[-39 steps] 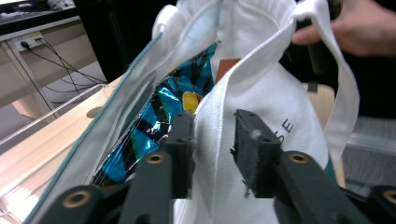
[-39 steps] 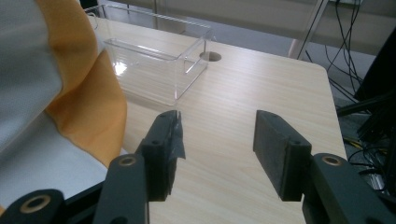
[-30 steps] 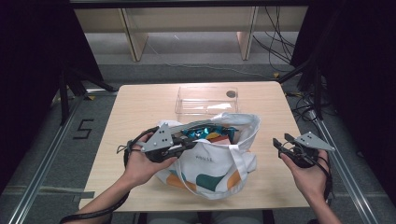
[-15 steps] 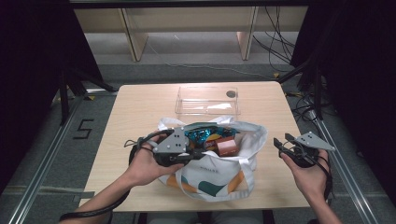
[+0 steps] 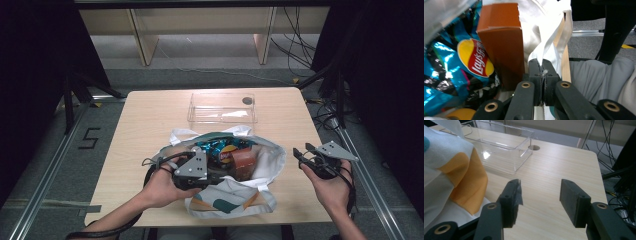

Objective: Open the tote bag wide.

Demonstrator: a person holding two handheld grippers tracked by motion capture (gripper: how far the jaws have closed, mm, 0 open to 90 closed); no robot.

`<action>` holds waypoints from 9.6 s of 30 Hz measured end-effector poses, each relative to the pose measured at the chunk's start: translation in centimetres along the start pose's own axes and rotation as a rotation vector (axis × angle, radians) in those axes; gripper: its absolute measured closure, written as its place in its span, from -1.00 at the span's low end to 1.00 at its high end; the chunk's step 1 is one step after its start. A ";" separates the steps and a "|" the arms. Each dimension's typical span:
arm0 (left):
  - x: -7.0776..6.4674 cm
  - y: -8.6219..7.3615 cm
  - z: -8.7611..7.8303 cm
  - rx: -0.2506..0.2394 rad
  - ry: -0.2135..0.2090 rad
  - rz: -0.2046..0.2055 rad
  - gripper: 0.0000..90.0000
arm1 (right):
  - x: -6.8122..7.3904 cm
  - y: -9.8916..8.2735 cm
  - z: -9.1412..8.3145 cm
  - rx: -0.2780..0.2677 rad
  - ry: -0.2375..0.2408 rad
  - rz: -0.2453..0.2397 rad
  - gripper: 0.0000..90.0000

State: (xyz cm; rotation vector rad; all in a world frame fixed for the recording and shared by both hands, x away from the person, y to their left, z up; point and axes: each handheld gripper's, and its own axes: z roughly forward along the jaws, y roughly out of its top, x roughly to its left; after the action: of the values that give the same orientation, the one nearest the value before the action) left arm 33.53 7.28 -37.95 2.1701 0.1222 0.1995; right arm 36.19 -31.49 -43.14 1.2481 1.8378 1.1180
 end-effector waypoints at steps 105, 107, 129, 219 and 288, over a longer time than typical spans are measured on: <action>1.1 -8.4 -0.3 0.080 0.204 -0.323 0.55 | 13.9 0.1 0.0 0.450 0.715 -0.292 0.81; 0.9 -8.5 0.1 0.085 0.199 -0.331 0.56 | 13.6 0.7 -0.6 0.413 0.726 -0.265 0.65; 1.3 -6.5 -7.0 -0.106 0.349 -0.294 0.34 | 7.6 8.1 -4.3 0.015 0.363 -0.209 0.29; 13.8 -8.8 -1.6 0.072 0.470 -0.388 0.89 | 5.2 6.0 8.0 0.195 0.181 -0.263 0.99; 11.1 -9.6 -5.1 -0.211 0.633 -0.436 -0.23 | 3.4 8.2 5.7 -0.015 0.230 -0.102 0.23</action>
State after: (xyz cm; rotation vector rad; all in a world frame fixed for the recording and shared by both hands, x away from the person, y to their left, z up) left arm 43.35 18.65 -41.91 1.7522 0.8802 0.6089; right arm 43.11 -25.07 -38.39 1.0394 2.0337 1.2586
